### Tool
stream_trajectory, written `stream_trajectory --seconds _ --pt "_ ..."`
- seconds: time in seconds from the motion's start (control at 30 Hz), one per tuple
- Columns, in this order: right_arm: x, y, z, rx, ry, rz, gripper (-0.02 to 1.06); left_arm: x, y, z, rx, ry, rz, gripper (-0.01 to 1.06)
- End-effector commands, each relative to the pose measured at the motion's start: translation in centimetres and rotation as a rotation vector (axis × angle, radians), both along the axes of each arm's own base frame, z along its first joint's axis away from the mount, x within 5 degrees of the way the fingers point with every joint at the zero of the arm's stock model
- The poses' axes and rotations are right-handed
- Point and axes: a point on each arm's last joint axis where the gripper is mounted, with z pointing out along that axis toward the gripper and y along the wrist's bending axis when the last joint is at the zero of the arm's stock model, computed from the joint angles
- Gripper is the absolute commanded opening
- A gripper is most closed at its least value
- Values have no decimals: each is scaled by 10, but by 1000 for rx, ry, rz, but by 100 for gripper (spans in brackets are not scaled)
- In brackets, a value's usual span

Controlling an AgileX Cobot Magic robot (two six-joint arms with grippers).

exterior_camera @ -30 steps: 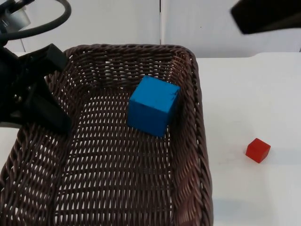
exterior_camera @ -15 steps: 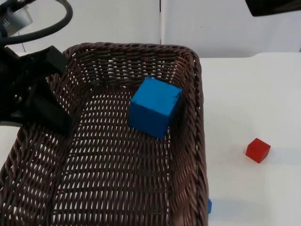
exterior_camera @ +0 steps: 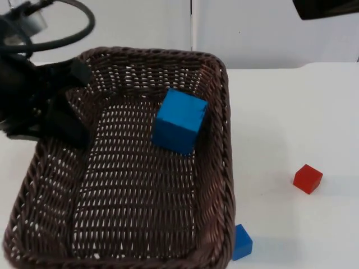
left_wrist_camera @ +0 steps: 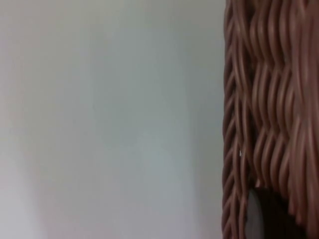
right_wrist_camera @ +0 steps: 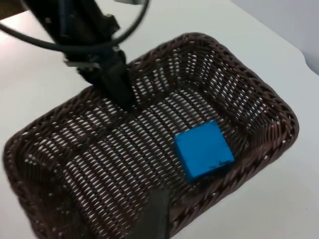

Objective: Pick up the basket with the left hand and place the largest block into the basket with the right hand.

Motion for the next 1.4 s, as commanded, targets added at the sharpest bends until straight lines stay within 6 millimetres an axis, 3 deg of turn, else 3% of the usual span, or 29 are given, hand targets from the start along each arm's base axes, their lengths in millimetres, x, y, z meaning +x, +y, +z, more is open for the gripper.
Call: stream_trajectory --seconds 0.0,0.43,0.6,0.67,0.73,0.8,0.97,1.37 --pt "-2 0 -1 3 1 2 81 16 -5 2 -31 -14 18 0" --pt "-2 0 -1 9 9 0 81 98 -24 -24 -118 14 -12 0" --pt "-2 0 -1 25 28 -17 81 123 -28 -43 -120 30 -13 0" --pt "-2 0 -1 35 40 -27 81 133 -29 -60 -112 41 -29 0" --pt "-2 0 -1 35 40 -27 81 135 -29 -61 -112 42 -29 0" --pt "-2 0 -1 35 40 -27 81 139 -30 -78 -105 67 -33 0" --pt "-2 0 -1 35 40 -27 81 143 -30 -97 -98 90 -27 0" --pt "-2 0 -1 37 42 -29 81 145 -32 -98 -140 89 5 0"
